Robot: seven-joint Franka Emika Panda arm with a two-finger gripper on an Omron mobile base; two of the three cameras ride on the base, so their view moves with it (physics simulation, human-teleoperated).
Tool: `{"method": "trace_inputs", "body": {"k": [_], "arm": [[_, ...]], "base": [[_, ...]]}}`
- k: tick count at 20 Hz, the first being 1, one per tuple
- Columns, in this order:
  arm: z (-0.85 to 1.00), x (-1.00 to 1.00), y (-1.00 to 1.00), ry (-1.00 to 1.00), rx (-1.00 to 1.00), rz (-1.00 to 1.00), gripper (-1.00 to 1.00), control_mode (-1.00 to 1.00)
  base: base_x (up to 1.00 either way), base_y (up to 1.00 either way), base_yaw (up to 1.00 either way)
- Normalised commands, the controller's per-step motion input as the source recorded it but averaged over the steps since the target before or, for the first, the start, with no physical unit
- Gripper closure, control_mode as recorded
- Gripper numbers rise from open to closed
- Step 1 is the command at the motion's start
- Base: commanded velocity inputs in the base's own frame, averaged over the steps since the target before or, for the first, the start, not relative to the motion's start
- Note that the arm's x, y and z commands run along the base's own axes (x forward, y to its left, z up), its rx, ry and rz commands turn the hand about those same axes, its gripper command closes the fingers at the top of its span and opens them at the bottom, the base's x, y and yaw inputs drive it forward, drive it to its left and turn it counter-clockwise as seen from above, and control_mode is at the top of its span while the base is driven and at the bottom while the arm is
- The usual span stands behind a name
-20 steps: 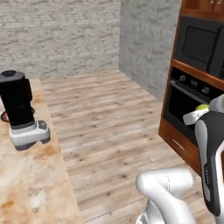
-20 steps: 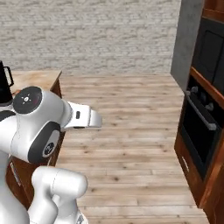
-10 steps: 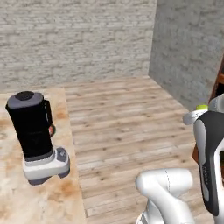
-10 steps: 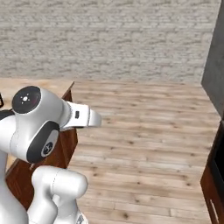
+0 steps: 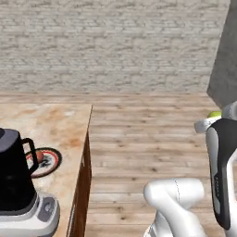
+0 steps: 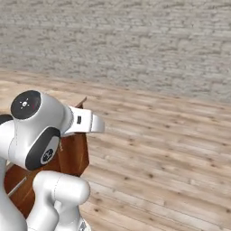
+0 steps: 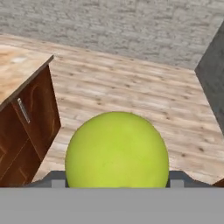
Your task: Pick the pear and peach from the fridge and place them on the plate next to the blender to make a fruit smoothie.
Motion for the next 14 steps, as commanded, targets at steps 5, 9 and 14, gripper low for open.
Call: {"method": "trace_inputs", "body": {"k": [5,9,14], "arm": [[0.00,0.00,0.00,0.00,0.00,0.00,1.00,1.00],[0.00,0.00,0.00,0.00,0.00,0.00,1.00,1.00],[0.00,0.00,0.00,0.00,0.00,0.00,1.00,1.00]], "base": [[0.78,-0.25,0.82],[0.59,-0.12,0.91],[0.56,-0.17,0.90]]}}
